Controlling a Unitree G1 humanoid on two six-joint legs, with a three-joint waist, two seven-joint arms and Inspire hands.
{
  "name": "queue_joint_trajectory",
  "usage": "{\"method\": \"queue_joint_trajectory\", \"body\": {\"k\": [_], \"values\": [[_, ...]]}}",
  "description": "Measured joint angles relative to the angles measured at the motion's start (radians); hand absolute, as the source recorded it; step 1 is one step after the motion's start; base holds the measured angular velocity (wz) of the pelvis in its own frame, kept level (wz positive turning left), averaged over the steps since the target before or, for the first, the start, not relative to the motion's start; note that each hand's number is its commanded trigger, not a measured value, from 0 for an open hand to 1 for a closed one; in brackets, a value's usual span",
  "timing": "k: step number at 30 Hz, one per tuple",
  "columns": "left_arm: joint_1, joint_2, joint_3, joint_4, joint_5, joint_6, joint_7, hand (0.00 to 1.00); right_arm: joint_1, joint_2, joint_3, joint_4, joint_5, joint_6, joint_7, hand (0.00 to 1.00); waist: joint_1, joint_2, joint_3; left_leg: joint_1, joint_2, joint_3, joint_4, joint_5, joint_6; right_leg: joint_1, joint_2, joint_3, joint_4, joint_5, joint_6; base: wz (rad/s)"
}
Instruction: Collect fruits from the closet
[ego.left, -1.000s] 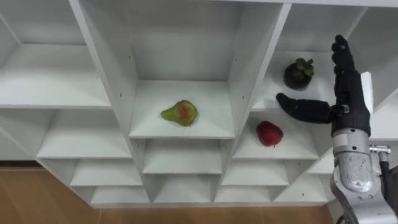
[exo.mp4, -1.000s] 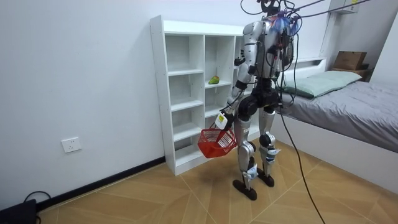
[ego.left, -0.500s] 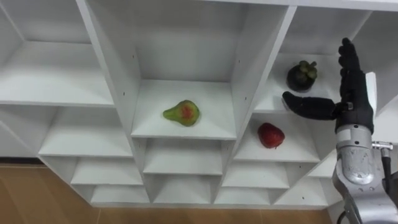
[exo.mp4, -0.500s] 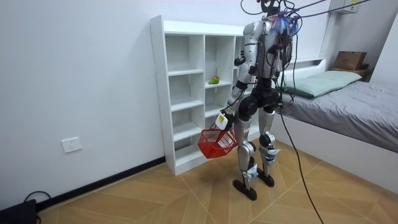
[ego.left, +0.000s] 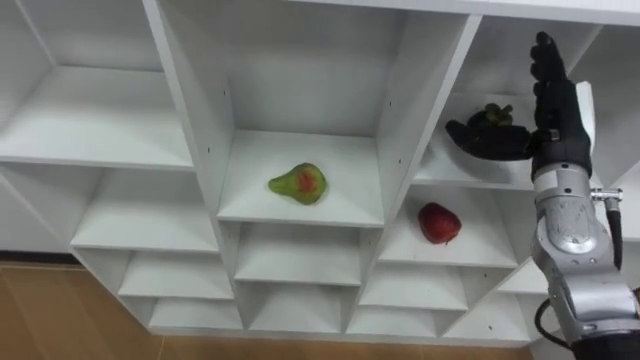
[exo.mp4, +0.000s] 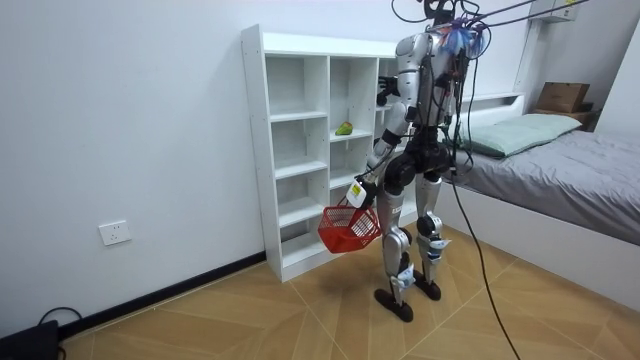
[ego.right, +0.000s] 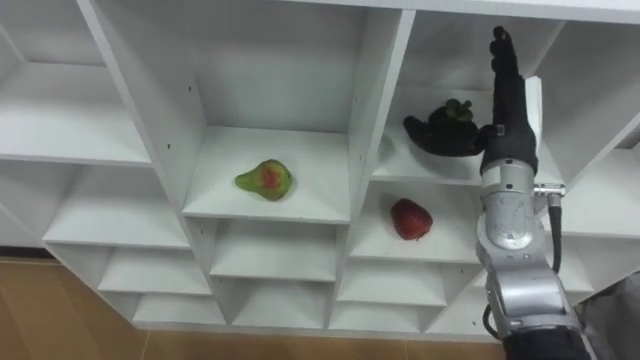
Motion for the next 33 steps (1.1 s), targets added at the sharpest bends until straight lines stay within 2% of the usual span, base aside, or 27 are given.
{"method": "queue_joint_trajectory", "body": {"k": [3,9,23,27,33], "values": [[0.000,0.001,0.009,0.000,0.000,0.001,-0.014,1.00,-0.013,-0.022,0.000,0.024,-0.004,0.019,0.027,0.00,0.001,0.000,0.0000,-0.001,-0.002,-0.003,-0.001,0.002,0.001,0.000,-0.002,0.003,0.000,0.000,0.000,0.00],[-0.002,0.001,0.016,0.000,0.000,0.008,-0.022,1.00,-0.015,-0.054,0.000,0.027,-0.004,0.024,0.066,0.00,0.001,0.000,-0.0005,0.000,-0.003,-0.004,0.000,0.003,0.002,0.002,-0.002,0.003,0.000,0.000,0.001,0.00],[-0.002,0.003,0.029,0.000,0.001,0.009,-0.038,1.00,-0.015,-0.055,0.000,0.045,-0.040,0.038,0.083,0.00,0.002,-0.006,0.0000,-0.002,-0.008,-0.004,0.001,0.006,0.003,0.001,-0.006,0.005,-0.001,-0.003,0.004,0.00],[-0.002,0.005,0.038,0.001,0.001,0.009,-0.034,1.00,-0.016,-0.055,-0.001,0.082,-0.040,0.040,0.083,0.00,0.002,-0.017,-0.0057,-0.018,-0.009,-0.005,0.004,0.007,0.004,-0.014,-0.007,0.005,-0.001,-0.003,0.005,0.00],[0.001,0.004,0.044,0.005,-0.001,0.011,-0.031,1.00,-0.017,-0.055,-0.010,0.143,-0.038,0.039,0.083,0.00,0.001,-0.017,-0.0054,-0.016,-0.008,-0.013,0.008,0.007,0.004,-0.011,-0.006,0.002,0.001,-0.003,0.004,0.02]]}}
